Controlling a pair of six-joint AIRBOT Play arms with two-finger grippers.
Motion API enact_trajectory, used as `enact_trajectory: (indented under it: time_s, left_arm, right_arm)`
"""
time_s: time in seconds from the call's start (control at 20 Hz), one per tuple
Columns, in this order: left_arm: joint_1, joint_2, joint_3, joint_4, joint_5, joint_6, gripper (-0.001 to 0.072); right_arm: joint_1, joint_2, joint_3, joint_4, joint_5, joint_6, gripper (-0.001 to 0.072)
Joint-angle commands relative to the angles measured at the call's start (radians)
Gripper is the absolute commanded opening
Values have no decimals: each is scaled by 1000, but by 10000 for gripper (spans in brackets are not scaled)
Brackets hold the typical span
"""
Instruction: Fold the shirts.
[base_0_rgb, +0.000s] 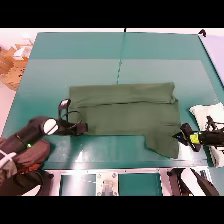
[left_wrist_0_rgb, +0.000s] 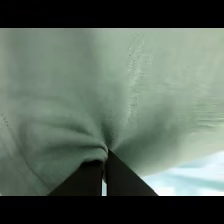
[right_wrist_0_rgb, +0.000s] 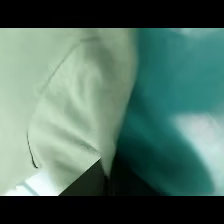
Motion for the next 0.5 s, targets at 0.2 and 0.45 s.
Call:
enact_trajectory:
  time_s: [0.2, 0.45]
  left_arm:
    - [1, -34, 362, 353, -314, 13, 25]
    - [115, -215, 563, 278, -295, 98, 26]
  right_arm:
    - [61, 75, 207, 84, 59, 27, 19]
    - [209, -122, 404, 140, -80, 39, 18]
